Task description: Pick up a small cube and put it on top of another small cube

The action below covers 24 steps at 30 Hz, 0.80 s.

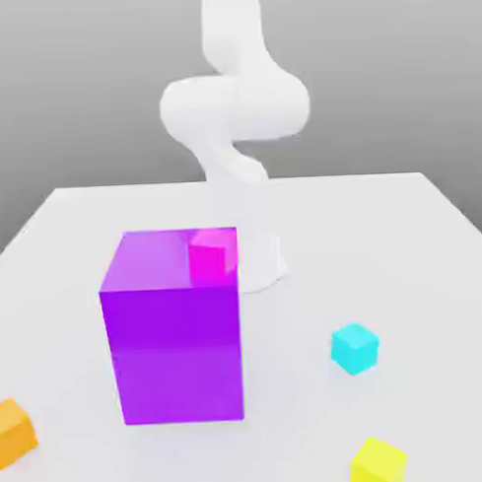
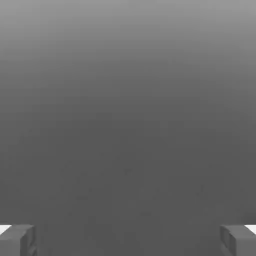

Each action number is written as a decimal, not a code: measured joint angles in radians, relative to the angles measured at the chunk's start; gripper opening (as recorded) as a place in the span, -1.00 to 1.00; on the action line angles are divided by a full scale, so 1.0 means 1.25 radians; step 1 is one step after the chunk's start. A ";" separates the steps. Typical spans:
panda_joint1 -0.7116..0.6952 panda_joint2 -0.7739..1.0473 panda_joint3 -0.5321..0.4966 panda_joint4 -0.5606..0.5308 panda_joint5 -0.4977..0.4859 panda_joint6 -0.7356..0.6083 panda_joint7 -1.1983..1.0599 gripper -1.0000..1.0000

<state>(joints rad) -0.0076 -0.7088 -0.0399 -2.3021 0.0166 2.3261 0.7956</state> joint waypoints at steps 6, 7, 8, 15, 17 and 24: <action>-0.018 0.178 -0.078 -0.005 0.039 0.053 -0.013 0.00; -0.022 0.207 -0.090 -0.006 0.047 0.062 -0.016 0.00; -0.026 0.236 -0.103 -0.006 0.054 0.070 -0.019 0.00; -0.061 0.439 -0.180 -0.011 0.114 0.129 -0.046 0.00; -0.079 0.498 -0.198 -0.013 0.133 0.145 -0.055 0.00; -0.156 0.699 -0.231 -0.018 0.181 0.205 -0.072 0.00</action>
<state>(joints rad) -0.2025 0.1655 -0.3281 -2.3247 0.2422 2.5825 0.7050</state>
